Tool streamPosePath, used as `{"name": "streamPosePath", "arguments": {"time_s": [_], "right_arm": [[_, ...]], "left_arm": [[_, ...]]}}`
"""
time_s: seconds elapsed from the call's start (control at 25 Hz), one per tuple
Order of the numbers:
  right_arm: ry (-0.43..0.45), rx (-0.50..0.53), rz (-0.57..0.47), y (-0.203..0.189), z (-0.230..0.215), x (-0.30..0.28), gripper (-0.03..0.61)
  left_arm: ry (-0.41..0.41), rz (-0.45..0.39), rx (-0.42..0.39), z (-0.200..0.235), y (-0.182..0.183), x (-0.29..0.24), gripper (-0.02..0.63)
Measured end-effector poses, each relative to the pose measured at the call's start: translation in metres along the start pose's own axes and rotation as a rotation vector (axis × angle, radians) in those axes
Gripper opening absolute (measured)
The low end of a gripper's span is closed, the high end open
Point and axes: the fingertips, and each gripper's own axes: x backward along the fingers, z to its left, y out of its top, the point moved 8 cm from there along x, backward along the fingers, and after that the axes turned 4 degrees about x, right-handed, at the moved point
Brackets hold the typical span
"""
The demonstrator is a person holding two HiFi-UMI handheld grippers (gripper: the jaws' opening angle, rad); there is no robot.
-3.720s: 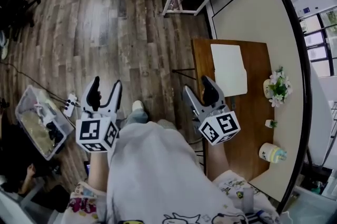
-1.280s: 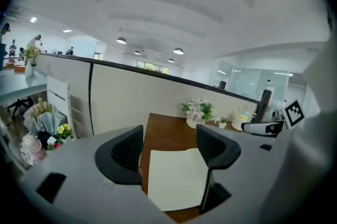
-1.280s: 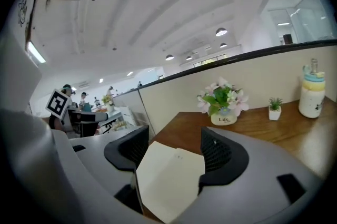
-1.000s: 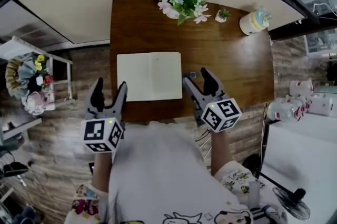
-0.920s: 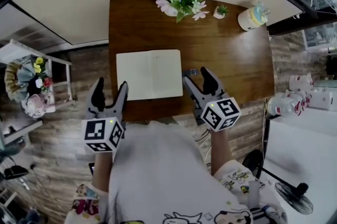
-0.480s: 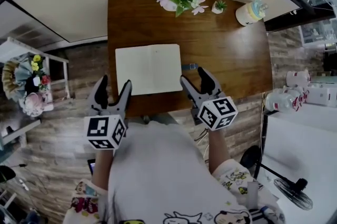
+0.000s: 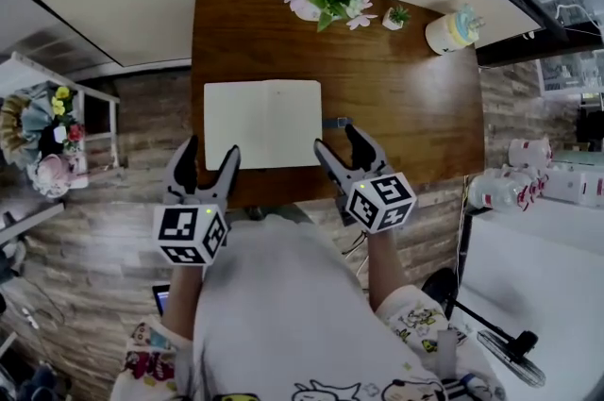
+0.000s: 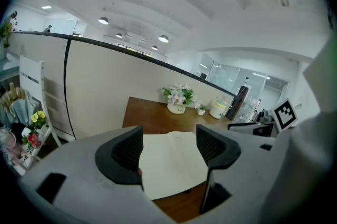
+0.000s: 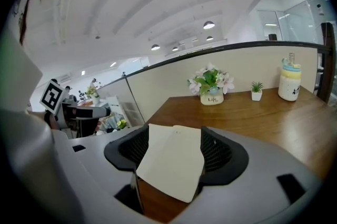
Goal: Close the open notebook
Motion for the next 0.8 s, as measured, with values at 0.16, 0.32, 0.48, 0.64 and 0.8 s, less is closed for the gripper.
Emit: {"name": "streamPosePath", "arguments": {"time_s": [0.16,0.32,0.48,0.64,0.8], "right_arm": [[0.019,0.003,0.042,-0.01,-0.002,-0.011,0.27],[0.032,0.011,0.089,-0.02,-0.007,-0.019,0.27],[0.051,0.028,0.14,-0.031,-0.013,-0.028,0.27],[0.072,0.046,0.195,-0.044,-0.018,-0.036,0.27],[0.093,0.083,0.254,-0.056,-0.021,-0.047,0.27]], "left_arm": [[0.0,0.033,0.027,-0.001,-0.015,-0.003,0.291],[-0.016,0.073,0.071,-0.001,-0.032,-0.007,0.291],[-0.032,0.111,0.136,-0.001,-0.051,-0.011,0.291],[-0.052,0.138,0.218,-0.004,-0.071,-0.014,0.291],[-0.071,0.16,0.298,-0.007,-0.087,-0.018,0.291]]}}
